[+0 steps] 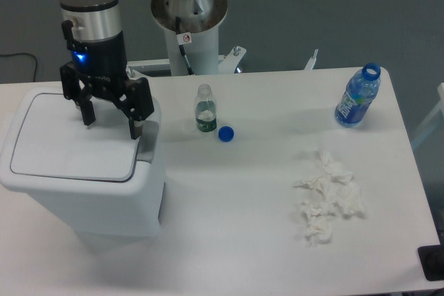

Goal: Close the trash can
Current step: 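Press the gripper down on the lid edge to seat it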

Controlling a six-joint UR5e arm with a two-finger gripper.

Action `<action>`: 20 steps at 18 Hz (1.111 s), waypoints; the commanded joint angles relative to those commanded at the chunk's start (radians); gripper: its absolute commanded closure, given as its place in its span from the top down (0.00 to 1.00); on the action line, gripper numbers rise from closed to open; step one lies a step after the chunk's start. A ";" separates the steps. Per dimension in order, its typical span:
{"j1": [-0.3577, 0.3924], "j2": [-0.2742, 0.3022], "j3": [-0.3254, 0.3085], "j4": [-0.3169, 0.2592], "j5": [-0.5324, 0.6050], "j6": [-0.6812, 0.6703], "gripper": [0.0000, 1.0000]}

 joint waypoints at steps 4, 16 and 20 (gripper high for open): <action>0.006 -0.003 0.006 0.002 0.000 0.002 1.00; 0.026 -0.028 0.014 0.026 0.003 0.000 1.00; 0.038 -0.029 0.017 0.031 0.003 0.000 1.00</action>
